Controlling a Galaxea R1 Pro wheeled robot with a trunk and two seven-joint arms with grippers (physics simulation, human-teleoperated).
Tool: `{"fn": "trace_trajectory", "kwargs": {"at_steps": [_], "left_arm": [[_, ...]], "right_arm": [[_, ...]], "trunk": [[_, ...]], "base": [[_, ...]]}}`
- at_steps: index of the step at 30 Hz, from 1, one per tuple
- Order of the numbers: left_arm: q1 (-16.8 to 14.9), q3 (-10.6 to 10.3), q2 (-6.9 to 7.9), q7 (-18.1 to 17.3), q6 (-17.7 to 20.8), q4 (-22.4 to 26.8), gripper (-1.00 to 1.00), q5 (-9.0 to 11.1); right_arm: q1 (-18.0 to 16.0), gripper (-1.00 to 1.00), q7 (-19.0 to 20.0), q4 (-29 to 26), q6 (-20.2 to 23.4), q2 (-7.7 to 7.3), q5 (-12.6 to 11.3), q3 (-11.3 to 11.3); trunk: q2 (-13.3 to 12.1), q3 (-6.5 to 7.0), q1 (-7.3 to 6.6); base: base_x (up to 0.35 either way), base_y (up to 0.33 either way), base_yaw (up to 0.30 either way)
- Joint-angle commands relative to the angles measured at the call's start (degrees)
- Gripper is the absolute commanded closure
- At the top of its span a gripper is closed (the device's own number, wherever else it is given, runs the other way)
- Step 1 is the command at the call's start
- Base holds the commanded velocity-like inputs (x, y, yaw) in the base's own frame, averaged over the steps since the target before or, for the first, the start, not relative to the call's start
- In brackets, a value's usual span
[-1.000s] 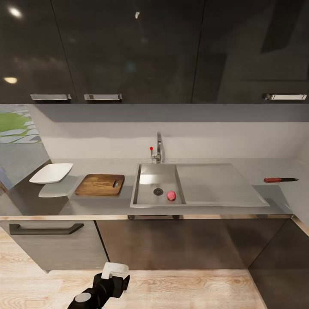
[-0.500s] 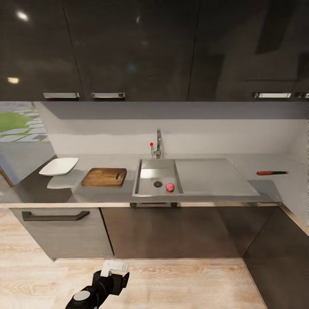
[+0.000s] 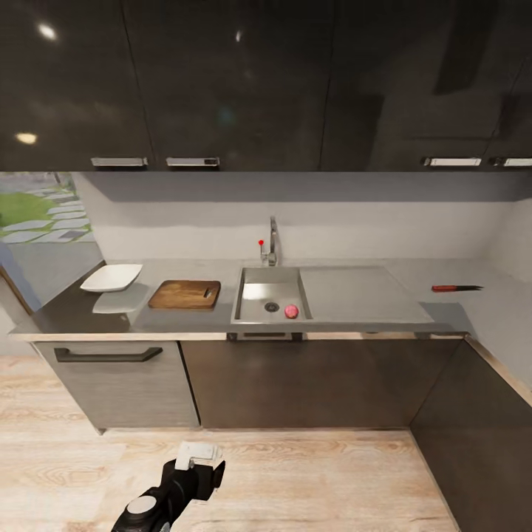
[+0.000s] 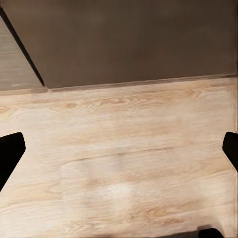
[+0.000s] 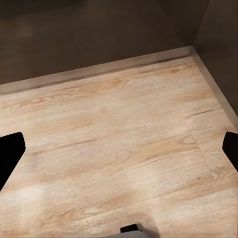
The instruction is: In the kitchen, take the Vidalia onion out of the sink, dice it on the chopping board with the paring knife, put the diced onion into the bowl on the countertop, then place both the paring knife and the chopping board into the sink.
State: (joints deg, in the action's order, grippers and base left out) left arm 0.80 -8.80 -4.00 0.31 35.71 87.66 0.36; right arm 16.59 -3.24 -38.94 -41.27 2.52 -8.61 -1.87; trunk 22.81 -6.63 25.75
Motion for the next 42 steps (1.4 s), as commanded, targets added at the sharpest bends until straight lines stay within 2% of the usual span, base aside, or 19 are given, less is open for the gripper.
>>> {"fn": "trace_trajectory", "kwargs": {"at_steps": [1,3,9,12,14,15,17,20,21,22,23,25,26,28,31,36,38,40,42], "left_arm": [[-0.04,0.01,-0.59,0.03,0.31,0.51,-1.0,0.01],[-0.16,0.01,-1.97,0.04,0.74,0.92,-1.0,-0.03],[-1.9,0.01,-3.87,0.04,3.8,1.29,-1.0,-0.07],[-5.23,-0.1,-4.4,0.04,5.01,1.35,-1.0,-0.01],[-8.32,-0.17,-4.61,0.04,6.22,1.37,-1.0,0.07],[-11.59,-0.22,-4.72,0.01,9.31,1.37,-1.0,0.2],[-15.6,-0.24,-4.79,-0.1,13.28,1.38,-1.0,0.34],[-20.09,-0.24,-4.86,-0.16,16.3,1.38,-1.0,0.52],[-26.89,-0.25,-4.93,-0.16,19.46,1.38,-1.0,0.96],[-29.78,-0.25,-4.94,-0.15,20.51,1.38,-1.0,1.61],[-31.19,-0.25,-4.95,-0.15,20.89,1.38,-1.0,2.13],[-36.48,-0.25,-4.96,-0.07,21.77,1.33,-1.0,5.66],[-37.64,-0.25,-4.96,-0.02,21.9,1.31,-1.0,6.74],[-41.24,-0.25,-4.96,0.17,22.19,1.06,-1.0,10.13],[-43.22,-0.25,-4.96,0.25,22.3,0.44,-1.0,11.62],[-44.28,-0.48,-4.93,0.3,22.37,-1.6,-1.0,12.38],[-44.46,-1.48,-4.85,0.27,22.42,-2.76,-1.0,12.49],[-44.58,-5.47,-4.28,0.22,22.37,-3.7,-1.0,12.45],[-44.61,-7.42,-3.75,0.2,22.29,-3.47,-1.0,12.37]], "right_arm": [[0.02,-1.0,0.01,-0.09,-0.04,0.03,-0.09,-0.06],[0.02,-1.0,0.01,-0.09,-0.04,0.03,-0.09,-0.06],[0.02,-1.0,0.0,-0.09,-0.04,0.03,-0.09,-0.06],[0.02,-1.0,-0.01,-0.09,-0.04,0.03,-0.09,-0.06],[0.02,-1.0,0.02,-0.05,-0.04,0.03,-0.09,-0.06],[0.02,-1.0,0.0,-0.02,-0.04,0.03,-0.09,-0.06],[0.02,-1.0,-0.01,-0.01,-0.04,0.03,-0.09,-0.06],[0.02,-1.0,-0.01,0.0,-0.04,0.0,-0.09,-0.06],[0.02,-1.0,-0.01,0.04,0.02,-0.03,-0.09,-0.06],[0.02,-1.0,-0.01,0.06,0.03,-0.04,-0.09,-0.06],[0.02,-1.0,-0.01,0.07,0.03,-0.04,-0.09,-0.06],[0.02,-1.0,-0.01,0.11,0.04,-0.05,-0.09,-0.06],[0.02,-1.0,-0.01,0.13,0.04,-0.05,-0.09,-0.06],[0.02,-1.0,-0.01,0.19,0.04,-0.05,-0.09,-0.06],[0.02,-1.0,-0.01,0.29,0.04,-0.05,-0.09,-0.06],[0.02,-1.0,-0.01,0.4,0.04,-0.05,-0.09,-0.06],[0.02,-1.0,-0.01,0.42,0.04,-0.05,-0.09,-0.06],[0.02,-1.0,-0.01,0.49,0.03,-0.05,-0.09,-0.06],[0.02,-1.0,-0.01,0.5,0.02,-0.05,-0.09,-0.06]], "trunk": [[0.11,-0.1,0.04],[0.11,-0.1,0.04],[0.11,-0.1,0.04],[0.11,-0.1,0.04],[0.11,-0.1,0.04],[0.11,-0.1,0.04],[0.11,-0.1,0.04],[0.11,-0.1,0.04],[0.11,-0.1,0.04],[0.11,-0.1,0.04],[0.11,-0.1,0.04],[0.11,-0.1,0.04],[0.11,-0.1,0.04],[0.11,-0.1,0.04],[0.11,-0.1,0.04],[0.11,-0.1,0.04],[0.11,-0.1,0.04],[0.11,-0.1,0.04],[0.11,-0.1,0.04]], "base": [[-0.017,0.0,0.0],[-0.009,0.0,0.0],[-0.003,0.0,0.0],[0.0,0.0,0.0],[0.0,0.0,0.0],[0.0,0.0,0.0],[0.0,0.0,0.0],[0.0,0.0,0.0],[0.0,0.0,0.0],[0.0,0.0,0.0],[0.0,0.0,0.0],[0.0,0.0,0.0],[0.0,0.0,0.0],[0.0,0.0,0.0],[0.0,0.0,0.0],[0.0,0.0,0.0],[0.0,0.0,0.0],[0.0,0.0,0.0],[0.0,0.0,0.0]]}}
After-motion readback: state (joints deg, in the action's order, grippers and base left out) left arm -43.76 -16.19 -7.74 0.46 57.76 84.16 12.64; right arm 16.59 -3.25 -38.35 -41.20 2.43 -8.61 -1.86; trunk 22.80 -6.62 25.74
